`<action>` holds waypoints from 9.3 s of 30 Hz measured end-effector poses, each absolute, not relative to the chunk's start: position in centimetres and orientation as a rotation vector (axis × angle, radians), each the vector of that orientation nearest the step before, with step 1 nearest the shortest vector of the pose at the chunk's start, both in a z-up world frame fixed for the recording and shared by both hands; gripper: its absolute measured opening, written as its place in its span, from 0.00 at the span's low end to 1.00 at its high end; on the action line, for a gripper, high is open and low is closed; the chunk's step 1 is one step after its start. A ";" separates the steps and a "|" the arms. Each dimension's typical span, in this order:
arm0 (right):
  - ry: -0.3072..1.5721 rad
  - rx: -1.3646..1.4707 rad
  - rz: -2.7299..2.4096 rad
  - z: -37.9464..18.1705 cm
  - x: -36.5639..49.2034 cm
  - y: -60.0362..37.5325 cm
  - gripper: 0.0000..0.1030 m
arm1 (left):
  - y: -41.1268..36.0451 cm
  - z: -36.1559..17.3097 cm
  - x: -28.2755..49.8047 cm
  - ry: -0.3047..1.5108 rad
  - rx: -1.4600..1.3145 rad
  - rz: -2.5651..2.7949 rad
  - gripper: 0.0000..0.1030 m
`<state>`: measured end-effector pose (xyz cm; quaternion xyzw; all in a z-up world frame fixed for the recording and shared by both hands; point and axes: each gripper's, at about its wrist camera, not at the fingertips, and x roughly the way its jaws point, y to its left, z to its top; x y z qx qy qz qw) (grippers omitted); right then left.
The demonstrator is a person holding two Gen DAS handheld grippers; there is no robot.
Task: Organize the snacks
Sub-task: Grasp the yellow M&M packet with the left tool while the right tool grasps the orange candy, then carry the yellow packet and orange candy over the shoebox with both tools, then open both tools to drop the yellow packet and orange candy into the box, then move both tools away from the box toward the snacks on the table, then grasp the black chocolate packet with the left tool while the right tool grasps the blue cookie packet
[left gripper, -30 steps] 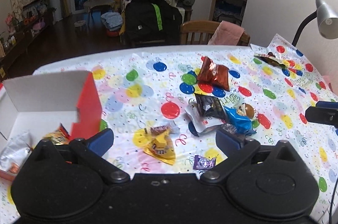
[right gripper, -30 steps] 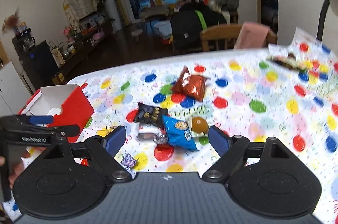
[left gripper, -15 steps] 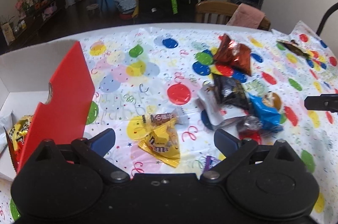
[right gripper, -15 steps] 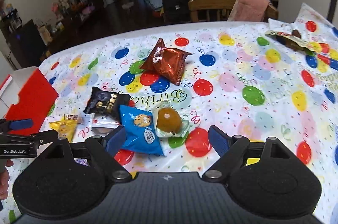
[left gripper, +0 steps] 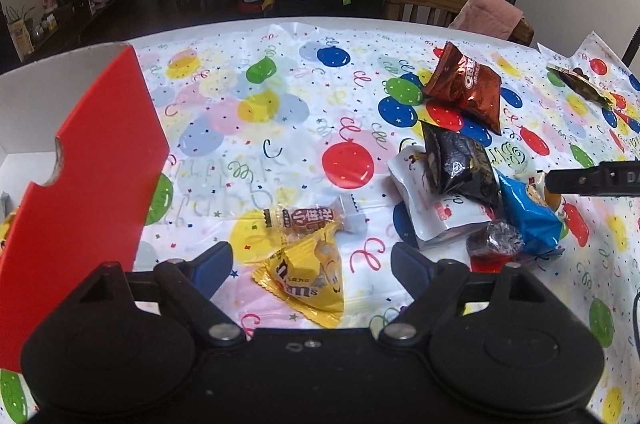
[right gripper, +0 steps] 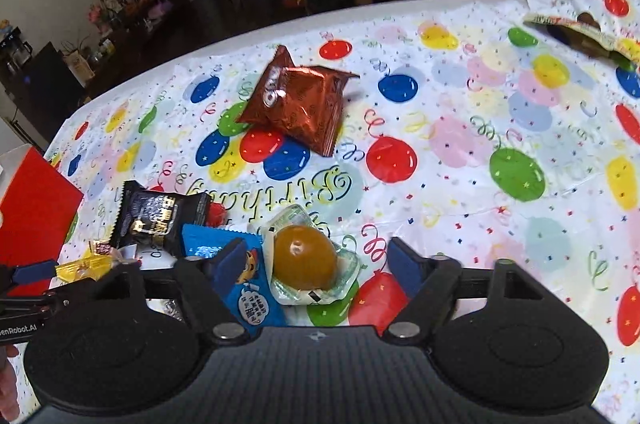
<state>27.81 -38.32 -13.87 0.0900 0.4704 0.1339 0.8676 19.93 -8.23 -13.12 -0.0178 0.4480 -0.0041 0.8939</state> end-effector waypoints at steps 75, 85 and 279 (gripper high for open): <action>1.012 -0.071 0.483 -15.6 27.3 -37.6 0.45 | -7.6 -13.2 18.3 0.988 -0.087 0.029 0.28; 0.968 -0.063 0.410 -13.8 25.3 -38.1 0.44 | -7.4 -12.5 18.0 0.974 -0.095 0.012 0.28; 0.895 0.088 0.319 -10.7 21.2 -35.4 0.83 | -14.8 -8.4 22.6 0.836 0.032 -0.201 0.97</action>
